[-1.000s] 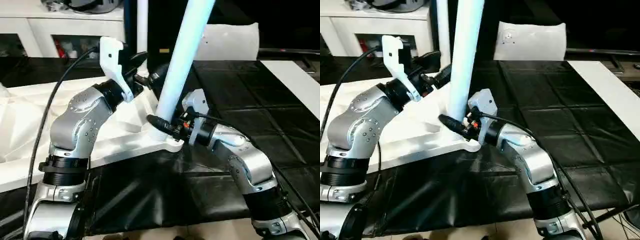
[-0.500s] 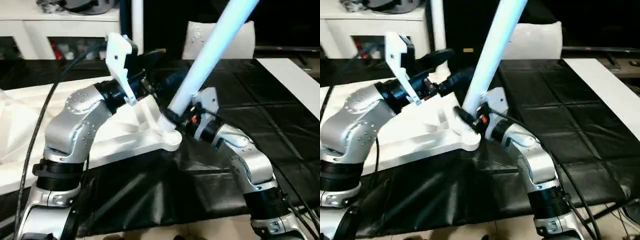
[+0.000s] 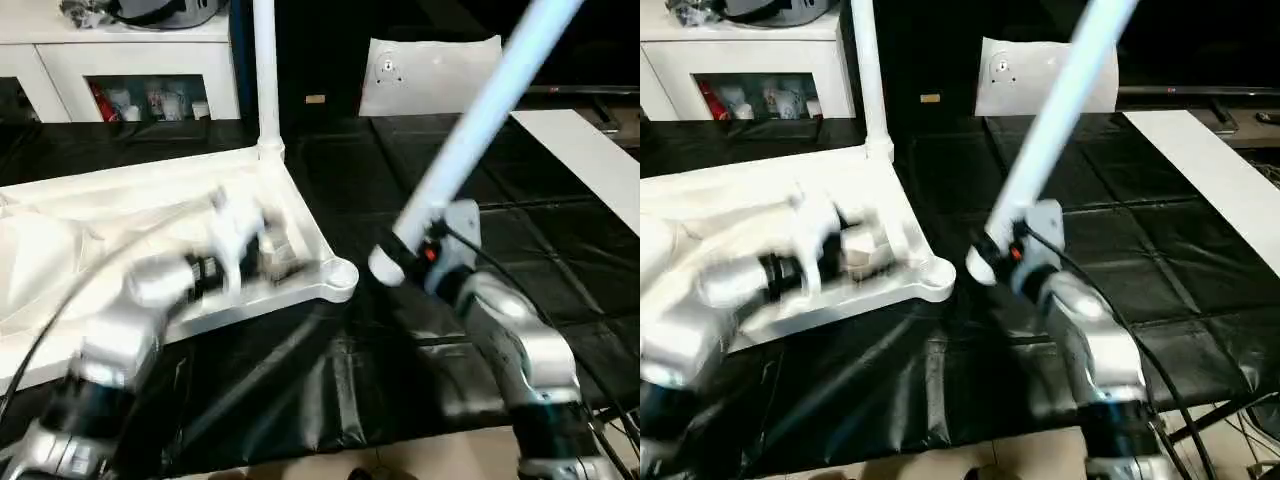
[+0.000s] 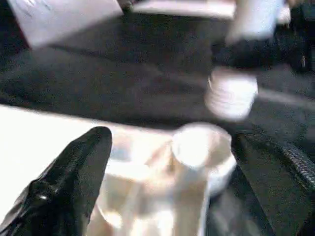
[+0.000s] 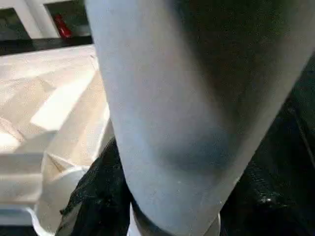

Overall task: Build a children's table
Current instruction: Insert table leg to table base

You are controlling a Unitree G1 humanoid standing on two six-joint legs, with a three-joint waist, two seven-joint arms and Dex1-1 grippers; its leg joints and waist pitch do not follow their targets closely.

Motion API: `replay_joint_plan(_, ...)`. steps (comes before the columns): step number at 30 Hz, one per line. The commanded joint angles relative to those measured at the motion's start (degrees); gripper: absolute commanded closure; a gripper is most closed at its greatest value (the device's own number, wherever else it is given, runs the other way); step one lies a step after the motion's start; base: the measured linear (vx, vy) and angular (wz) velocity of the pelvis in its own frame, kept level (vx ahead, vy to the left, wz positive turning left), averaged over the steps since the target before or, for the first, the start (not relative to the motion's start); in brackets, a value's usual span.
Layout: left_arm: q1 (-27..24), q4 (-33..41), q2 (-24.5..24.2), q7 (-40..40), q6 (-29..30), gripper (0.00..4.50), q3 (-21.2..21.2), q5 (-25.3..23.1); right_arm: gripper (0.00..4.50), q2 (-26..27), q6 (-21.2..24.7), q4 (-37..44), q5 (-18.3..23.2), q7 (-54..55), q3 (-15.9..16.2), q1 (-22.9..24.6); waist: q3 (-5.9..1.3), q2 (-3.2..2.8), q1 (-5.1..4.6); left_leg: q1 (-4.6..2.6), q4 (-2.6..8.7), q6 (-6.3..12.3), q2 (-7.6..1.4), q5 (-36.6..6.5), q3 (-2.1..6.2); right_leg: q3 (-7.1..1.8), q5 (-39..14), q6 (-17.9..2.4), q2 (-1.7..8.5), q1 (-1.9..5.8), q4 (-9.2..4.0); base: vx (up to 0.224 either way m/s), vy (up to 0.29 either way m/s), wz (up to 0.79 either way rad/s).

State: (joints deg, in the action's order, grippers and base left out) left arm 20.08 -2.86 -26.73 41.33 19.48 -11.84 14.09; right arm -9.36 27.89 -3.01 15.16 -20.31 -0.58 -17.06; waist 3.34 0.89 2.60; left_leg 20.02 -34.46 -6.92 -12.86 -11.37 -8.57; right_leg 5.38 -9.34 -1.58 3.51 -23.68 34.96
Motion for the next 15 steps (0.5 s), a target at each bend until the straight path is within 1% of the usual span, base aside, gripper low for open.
replay_joint_plan(1,-0.15,-1.71,-0.21,0.1,-1.2,0.0,-0.82,-2.15,2.61,-0.45,-2.75,1.52,-1.67,0.05,1.11,0.25,-3.77,-0.85,0.02,0.19,4.08,-0.34,0.5,-11.14,-0.87,-2.84,-20.56,-4.46,3.08,3.45,-5.07,0.0,0.0,0.0)
replay_joint_plan(2,-0.21,-2.04,0.04,-0.04,-1.24,0.0,-0.57,-2.2,2.61,-0.56,-3.26,1.57,-2.2,0.17,1.48,0.31,-3.76,-1.0,-0.06,0.14,4.06,-0.54,0.53,-11.54,-0.86,-2.77,-21.34,-4.28,3.12,3.4,-5.19,0.0,0.0,0.0)
replay_joint_plan(3,-0.45,-2.41,0.03,0.35,-1.59,0.0,-0.59,-2.21,2.61,-0.5,-5.04,1.79,-2.83,0.32,1.8,0.49,-3.75,-0.81,-0.14,0.11,4.1,-0.48,0.52,-11.63,-0.87,-2.77,-21.55,-4.24,3.08,3.39,-5.22,0.0,0.0,0.0)
replay_joint_plan(4,-0.64,-2.68,0.01,0.68,-1.95,0.0,-0.67,-2.3,2.61,-0.45,-6.29,2.0,-3.26,0.43,1.99,0.65,-3.77,-0.41,-0.18,0.22,4.08,-0.37,0.48,-11.61,-0.86,-2.78,-21.92,-4.21,3.16,3.43,-5.21,0.0,0.0,0.0)
replay_joint_plan(5,-0.79,-3.01,0.05,0.91,-2.55,0.0,-0.66,-2.35,2.61,-0.07,-6.54,2.53,-2.77,0.38,1.82,0.8,-3.79,0.28,-0.19,0.25,4.08,-0.13,0.47,-11.4,-0.91,-2.79,-22.28,-4.09,3.19,3.44,-5.2,0.0,0.0,0.0)
replay_joint_plan(6,-0.95,-3.35,0.12,1.38,-3.01,0.0,-0.58,-2.01,2.61,0.28,-6.66,2.86,-2.36,0.46,1.56,0.82,-3.76,-0.01,-0.11,0.26,4.13,0.09,0.38,-10.93,-0.83,-2.88,-22.28,-4.15,3.29,3.38,-5.02,0.0,0.0,0.0)
replay_joint_plan(7,-1.1,-3.59,0.07,1.64,-3.18,0.0,-0.56,-1.84,2.61,0.68,-5.9,3.17,-1.3,0.09,1.16,0.73,-3.76,-0.13,-0.12,0.28,4.12,0.21,0.37,-10.73,-0.82,-2.9,-22.08,-4.17,3.31,3.35,-5.01,0.0,0.0,0.0)
replay_joint_plan(8,-1.48,-4.07,-0.25,1.81,-3.78,0.0,-0.74,-2.18,2.61,1.22,-4.42,3.51,0.25,-0.33,0.55,0.52,-3.77,-0.51,-0.22,0.28,4.16,0.4,0.34,-10.7,-0.8,-2.95,-21.01,-4.35,3.23,3.33,-4.97,0.0,0.0,0.0)
replay_joint_plan(9,-1.69,-4.33,-0.31,2.06,-4.3,0.0,-0.83,-2.4,2.61,1.42,-4.79,3.4,0.28,-0.25,0.32,0.47,-3.78,-1.01,-0.25,0.31,4.17,0.3,0.35,-10.76,-0.75,-2.94,-20.47,-4.54,3.23,3.37,-4.85,0.0,0.0,0.0)
replay_joint_plan(10,-1.83,-4.4,-0.26,2.4,-4.48,0.18,-0.84,-2.27,2.61,1.5,-5.57,3.2,0.12,-0.26,0.23,0.46,-3.79,-0.8,-0.34,0.28,4.16,0.31,0.38,-10.83,-0.81,-2.94,-20.26,-4.55,3.14,3.3,-5.02,0.0,0.0,0.0)
replay_joint_plan(11,-2.22,-4.53,-0.12,3.4,-4.85,0.28,-0.93,-1.99,2.61,1.39,-8.14,2.64,-0.76,-0.36,0.31,0.51,-3.84,-0.72,-0.31,0.31,4.18,0.18,0.36,-10.77,-0.78,-2.95,-19.8,-4.88,3.25,3.39,-4.93,0.0,0.0,0.0)
replay_joint_plan(12,-2.45,-4.72,-0.02,4.08,-5.17,0.35,-1.15,-1.94,2.61,1.03,-9.55,2.44,-1.65,-0.24,0.54,0.66,-3.81,-0.69,-0.33,0.27,4.18,0.08,0.36,-10.99,-0.83,-2.97,-19.85,-5.01,3.24,3.36,-4.93,0.0,0.0,0.0)
replay_joint_plan(13,-2.56,-4.96,0.18,4.66,-5.04,0.35,-1.2,-1.65,2.61,0.59,-7.12,3.0,-1.11,-0.57,0.64,0.9,-3.77,-0.61,-0.36,0.32,4.2,0.03,0.35,-11.03,-0.8,-2.96,-19.99,-5.07,3.23,3.37,-4.86,0.0,0.0,0.0)
replay_joint_plan(14,-2.58,-5.08,0.27,4.87,-4.97,0.38,-1.17,-1.51,2.61,0.45,-5.66,3.32,-0.69,-0.75,0.64,1.02,-3.73,-0.51,-0.32,0.22,4.21,0.13,0.4,-11.11,-0.86,-2.96,-20.27,-5.04,3.17,3.38,-4.98,0.0,0.0,0.0)
replay_joint_plan(15,-2.37,-5.84,0.3,4.75,-5.49,0.47,-1.17,-1.86,2.61,0.21,-4.67,3.61,0.07,-1.89,0.91,1.28,-3.68,-0.74,-0.24,0.12,4.24,0.14,0.34,-11.73,-0.83,-2.98,-21.0,-5.11,3.2,3.31,-4.95,0.0,0.0,0.0)
